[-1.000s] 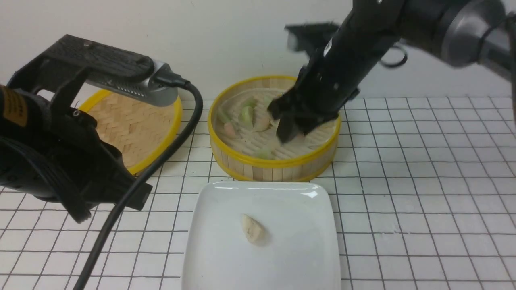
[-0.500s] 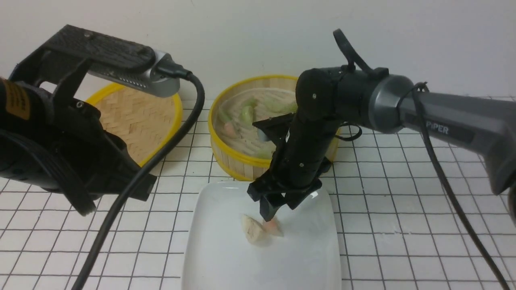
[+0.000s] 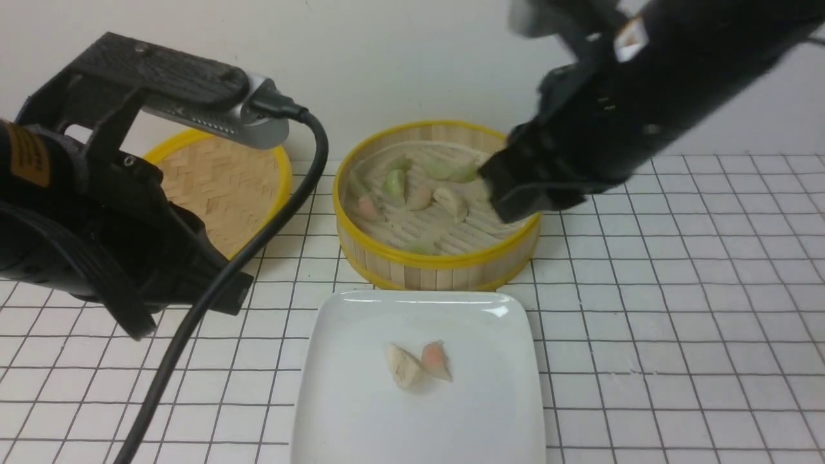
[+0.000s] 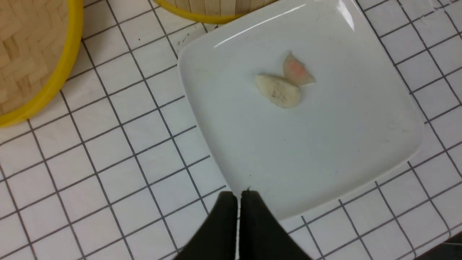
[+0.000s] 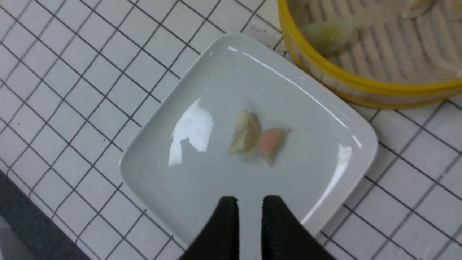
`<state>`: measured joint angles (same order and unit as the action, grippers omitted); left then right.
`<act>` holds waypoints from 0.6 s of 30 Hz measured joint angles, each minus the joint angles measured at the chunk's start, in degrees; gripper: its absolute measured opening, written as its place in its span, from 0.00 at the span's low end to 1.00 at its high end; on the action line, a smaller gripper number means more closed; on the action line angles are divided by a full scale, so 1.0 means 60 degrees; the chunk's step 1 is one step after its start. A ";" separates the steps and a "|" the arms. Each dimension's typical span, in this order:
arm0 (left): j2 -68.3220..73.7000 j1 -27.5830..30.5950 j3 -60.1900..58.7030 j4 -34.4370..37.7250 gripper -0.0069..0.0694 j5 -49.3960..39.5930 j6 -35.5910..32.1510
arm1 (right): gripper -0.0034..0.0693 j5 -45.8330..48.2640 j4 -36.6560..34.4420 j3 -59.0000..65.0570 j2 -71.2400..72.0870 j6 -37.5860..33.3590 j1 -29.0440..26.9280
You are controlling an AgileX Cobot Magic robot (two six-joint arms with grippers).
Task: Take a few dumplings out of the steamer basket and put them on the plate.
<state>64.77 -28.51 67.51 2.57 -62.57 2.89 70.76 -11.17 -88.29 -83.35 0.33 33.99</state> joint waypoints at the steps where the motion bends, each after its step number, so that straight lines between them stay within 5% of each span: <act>1: 0.0000 0.0000 0.0000 0.0000 0.08 0.0041 0.0000 | 0.08 -0.0068 0.0250 0.0455 0.0778 0.0213 0.0000; 6: 0.0000 0.0000 0.0000 0.0009 0.08 0.0462 0.0000 | 0.03 -0.1830 0.1601 0.2895 0.4430 0.1183 0.0000; 14: 0.0000 0.0000 0.0000 0.0086 0.08 0.1186 0.0000 | 0.03 -0.6837 0.4276 0.8540 1.1113 0.3373 0.0000; 18: 0.0013 0.0000 -0.0018 0.0151 0.08 0.1398 0.0000 | 0.03 -0.7730 0.6291 1.0378 1.3827 0.5901 0.0000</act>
<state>64.85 -28.51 67.40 3.48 -54.18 2.89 24.38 26.58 -26.03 -0.39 35.74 33.99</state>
